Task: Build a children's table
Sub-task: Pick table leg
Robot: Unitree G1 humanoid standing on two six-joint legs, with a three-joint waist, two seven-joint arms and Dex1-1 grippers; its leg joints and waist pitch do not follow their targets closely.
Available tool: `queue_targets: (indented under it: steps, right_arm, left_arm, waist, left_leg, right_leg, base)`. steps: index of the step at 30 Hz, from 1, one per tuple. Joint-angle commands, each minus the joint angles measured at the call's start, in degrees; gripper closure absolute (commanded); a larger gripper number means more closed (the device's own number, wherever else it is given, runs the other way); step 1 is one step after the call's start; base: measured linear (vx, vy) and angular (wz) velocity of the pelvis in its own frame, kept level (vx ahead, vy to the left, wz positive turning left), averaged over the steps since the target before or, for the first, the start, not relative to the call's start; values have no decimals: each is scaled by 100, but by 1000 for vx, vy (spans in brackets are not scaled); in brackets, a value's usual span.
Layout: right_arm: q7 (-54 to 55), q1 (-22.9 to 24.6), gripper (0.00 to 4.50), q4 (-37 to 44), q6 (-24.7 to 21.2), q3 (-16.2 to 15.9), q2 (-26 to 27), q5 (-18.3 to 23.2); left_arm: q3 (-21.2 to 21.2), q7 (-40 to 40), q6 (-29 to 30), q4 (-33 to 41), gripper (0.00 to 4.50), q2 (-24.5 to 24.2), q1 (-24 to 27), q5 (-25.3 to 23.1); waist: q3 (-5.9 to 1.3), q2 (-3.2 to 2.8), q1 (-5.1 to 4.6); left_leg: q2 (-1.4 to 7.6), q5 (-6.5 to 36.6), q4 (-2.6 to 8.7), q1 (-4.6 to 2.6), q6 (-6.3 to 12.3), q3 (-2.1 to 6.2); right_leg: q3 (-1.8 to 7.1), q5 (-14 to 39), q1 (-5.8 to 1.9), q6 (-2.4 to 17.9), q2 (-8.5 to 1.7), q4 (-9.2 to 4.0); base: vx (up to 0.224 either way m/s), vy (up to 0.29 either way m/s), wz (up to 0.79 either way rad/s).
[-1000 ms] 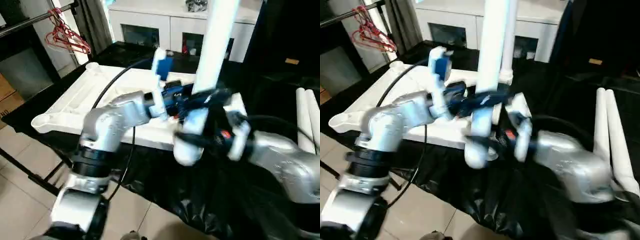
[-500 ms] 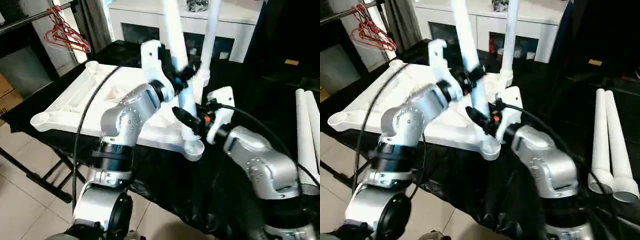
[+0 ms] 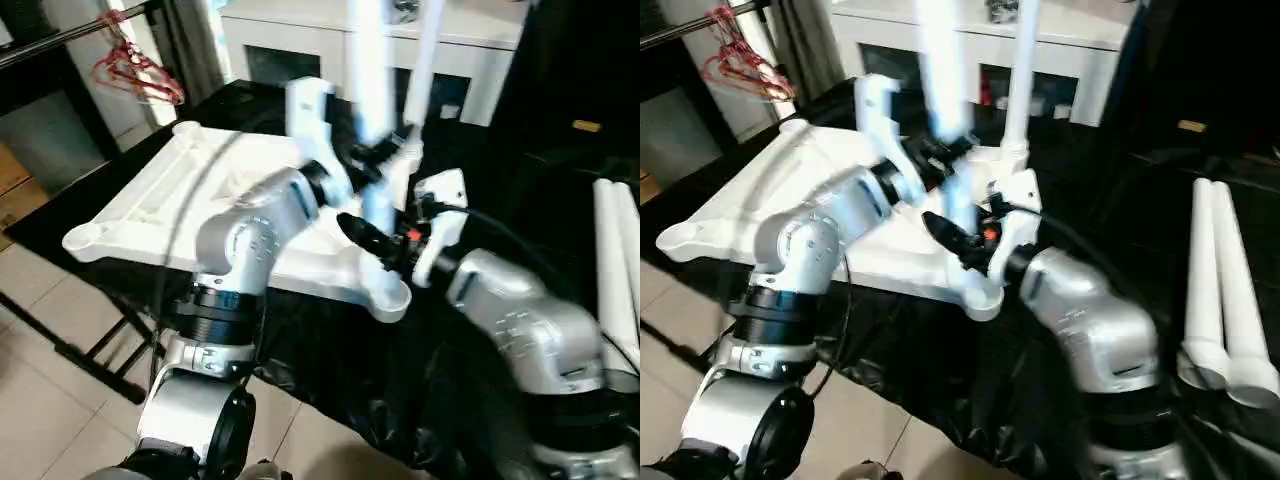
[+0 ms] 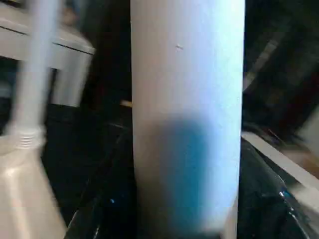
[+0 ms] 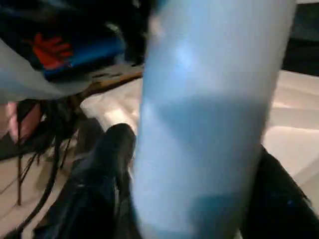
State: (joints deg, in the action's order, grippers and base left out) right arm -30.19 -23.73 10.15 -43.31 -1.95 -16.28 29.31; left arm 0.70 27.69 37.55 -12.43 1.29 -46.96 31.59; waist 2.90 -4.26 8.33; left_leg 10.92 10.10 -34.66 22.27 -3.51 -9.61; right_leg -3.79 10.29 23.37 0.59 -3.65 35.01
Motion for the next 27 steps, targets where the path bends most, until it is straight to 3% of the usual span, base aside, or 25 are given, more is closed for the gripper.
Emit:
queue_targets:
  steps: [1, 3, 10, 18, 27]
  right_arm:
    - [-195, -27, 132, 34, -156, 110, -90, 142]
    - [-446, -59, 111, -33, -396, 266, -304, 371]
    - [-855, -168, 107, -12, -618, 205, -766, 504]
    - [-896, -221, 107, -142, -889, 109, -800, 564]
    - [-936, -266, 107, -231, -1024, 132, -677, 673]
  left_arm:
    - [-35, 212, 53, 150, 264, -121, -23, 33]
    - [-62, 444, 86, 123, 264, -257, -97, 35]
    - [-129, 706, 26, 31, 264, -447, -238, -17]
    - [-191, 847, 38, 89, 264, -427, -206, 20]
    - [-285, 983, 55, 206, 264, -416, -140, 27]
  waist:
    - [-442, 171, 5]
    - [-448, 180, 5]
    - [-450, 184, 11]
    - [-454, 221, 16]
    - [-455, 213, 27]
  left_leg:
    - [124, 419, 320, -32, 249, 45]
    - [121, 381, 312, -25, 280, 44]
    - [129, 332, 299, -41, 292, 37]
    - [135, 309, 298, -40, 302, 33]
    - [141, 293, 301, -41, 292, 35]
  right_leg:
    - [247, 1063, -361, 715, -392, -403]
    - [244, 1068, -374, 724, -400, -397]
    - [240, 1129, -355, 767, -395, -401]
    - [237, 1083, -356, 858, -404, -394]
    - [238, 1097, -355, 857, -411, -387]
  base:
    - [0, 0, 0]
    - [0, 0, 0]
    - [0, 0, 0]
    - [0, 0, 0]
    - [0, 0, 0]
